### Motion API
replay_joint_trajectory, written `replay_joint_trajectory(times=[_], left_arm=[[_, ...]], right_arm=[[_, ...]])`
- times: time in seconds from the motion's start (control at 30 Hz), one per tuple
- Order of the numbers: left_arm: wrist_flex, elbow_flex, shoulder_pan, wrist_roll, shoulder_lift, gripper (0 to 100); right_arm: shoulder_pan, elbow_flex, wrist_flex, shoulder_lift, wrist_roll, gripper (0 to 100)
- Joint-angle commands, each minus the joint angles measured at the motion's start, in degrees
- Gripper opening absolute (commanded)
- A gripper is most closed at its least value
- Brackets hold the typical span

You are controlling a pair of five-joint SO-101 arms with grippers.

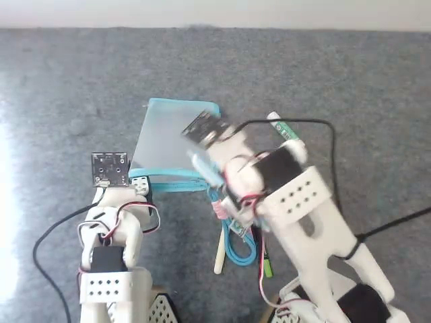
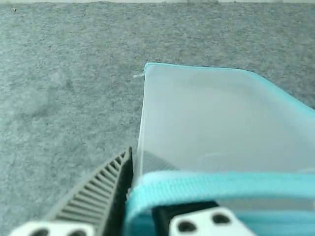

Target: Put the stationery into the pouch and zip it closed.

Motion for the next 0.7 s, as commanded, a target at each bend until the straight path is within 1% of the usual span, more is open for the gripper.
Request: replay_joint_trajectory(times=[0.0,0.13,0.23,0.3,0.4,0.67], left_arm=[[-1.41,-1.80,-0.26,0.79,-0.70,1],[-1.93,-1.80,-0.26,0.79,-0.44,1],[-7.21,0.31,0.18,0.79,-0.35,1],[-9.58,1.45,2.29,0.79,-0.35,1],[-9.32,1.80,5.36,0.79,-0.35,1],[-8.53,1.98,6.15,0.62,-0.26,1]], right_arm=[[-1.27,-0.62,2.42,-1.36,-0.62,0.7],[-1.36,0.18,2.59,-8.40,-0.18,0.6],[-1.54,4.22,2.59,-14.11,2.02,0.6],[-2.95,8.18,2.51,-14.90,3.08,0.6],[-4.44,10.90,2.33,-14.90,2.81,0.6],[-4.70,10.90,2.15,-14.29,2.11,0.6]])
